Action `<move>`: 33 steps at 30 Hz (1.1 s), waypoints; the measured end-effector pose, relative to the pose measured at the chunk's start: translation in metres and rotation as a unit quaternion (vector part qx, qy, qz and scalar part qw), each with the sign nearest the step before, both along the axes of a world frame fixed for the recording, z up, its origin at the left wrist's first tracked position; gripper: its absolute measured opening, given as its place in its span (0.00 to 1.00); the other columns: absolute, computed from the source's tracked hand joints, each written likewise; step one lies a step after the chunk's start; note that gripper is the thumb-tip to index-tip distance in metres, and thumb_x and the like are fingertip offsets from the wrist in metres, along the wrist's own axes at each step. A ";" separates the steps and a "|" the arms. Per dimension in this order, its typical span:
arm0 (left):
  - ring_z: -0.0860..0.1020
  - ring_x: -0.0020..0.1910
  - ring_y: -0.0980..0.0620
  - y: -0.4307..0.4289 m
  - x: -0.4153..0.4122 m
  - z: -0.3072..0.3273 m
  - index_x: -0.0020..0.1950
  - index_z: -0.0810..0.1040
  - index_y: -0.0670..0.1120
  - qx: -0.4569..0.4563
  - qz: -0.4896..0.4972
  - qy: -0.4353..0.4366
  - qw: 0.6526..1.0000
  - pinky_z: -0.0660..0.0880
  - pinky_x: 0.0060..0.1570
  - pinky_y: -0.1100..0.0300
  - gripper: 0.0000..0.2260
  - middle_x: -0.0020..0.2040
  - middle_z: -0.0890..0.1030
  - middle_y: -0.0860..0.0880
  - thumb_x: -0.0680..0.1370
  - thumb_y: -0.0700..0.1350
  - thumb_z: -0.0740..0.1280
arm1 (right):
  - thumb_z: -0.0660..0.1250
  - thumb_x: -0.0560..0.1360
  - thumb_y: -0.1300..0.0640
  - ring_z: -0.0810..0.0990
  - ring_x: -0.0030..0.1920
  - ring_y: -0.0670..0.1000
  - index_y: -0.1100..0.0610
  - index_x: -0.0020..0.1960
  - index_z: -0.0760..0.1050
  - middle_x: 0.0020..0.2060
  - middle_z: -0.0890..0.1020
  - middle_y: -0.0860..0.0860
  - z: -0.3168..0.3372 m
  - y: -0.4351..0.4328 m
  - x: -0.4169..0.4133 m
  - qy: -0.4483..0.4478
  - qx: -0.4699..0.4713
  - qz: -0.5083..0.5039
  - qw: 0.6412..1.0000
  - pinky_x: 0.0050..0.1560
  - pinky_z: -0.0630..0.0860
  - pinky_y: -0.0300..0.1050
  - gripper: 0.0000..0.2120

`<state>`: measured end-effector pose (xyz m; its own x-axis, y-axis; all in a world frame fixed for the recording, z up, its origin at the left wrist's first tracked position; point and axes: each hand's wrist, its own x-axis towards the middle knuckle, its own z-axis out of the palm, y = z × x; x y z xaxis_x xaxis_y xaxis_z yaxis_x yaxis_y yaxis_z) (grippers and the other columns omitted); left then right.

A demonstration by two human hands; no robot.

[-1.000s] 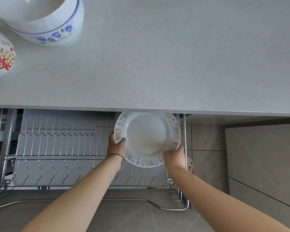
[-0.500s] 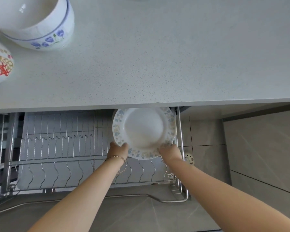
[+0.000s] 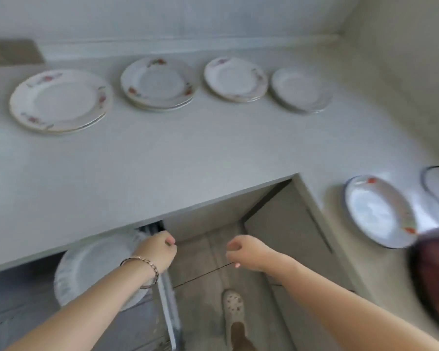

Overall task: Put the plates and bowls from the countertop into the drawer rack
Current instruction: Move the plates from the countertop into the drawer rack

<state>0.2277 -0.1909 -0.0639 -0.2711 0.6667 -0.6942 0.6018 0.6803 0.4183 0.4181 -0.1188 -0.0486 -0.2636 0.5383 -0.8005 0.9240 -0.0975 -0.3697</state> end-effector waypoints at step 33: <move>0.81 0.46 0.40 0.142 0.245 0.034 0.46 0.71 0.42 0.065 0.265 -0.286 0.919 0.82 0.36 0.52 0.05 0.50 0.77 0.41 0.79 0.36 0.56 | 0.60 0.74 0.59 0.74 0.39 0.57 0.59 0.40 0.75 0.35 0.77 0.55 0.026 0.180 0.224 -0.010 0.216 -0.310 0.926 0.35 0.67 0.42 0.07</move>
<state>0.4726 -0.0492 -0.0302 -0.1967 0.6347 -0.7473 -0.1427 0.7355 0.6623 0.6417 0.0613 -0.0221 0.2165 0.8517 -0.4772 0.7472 -0.4591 -0.4805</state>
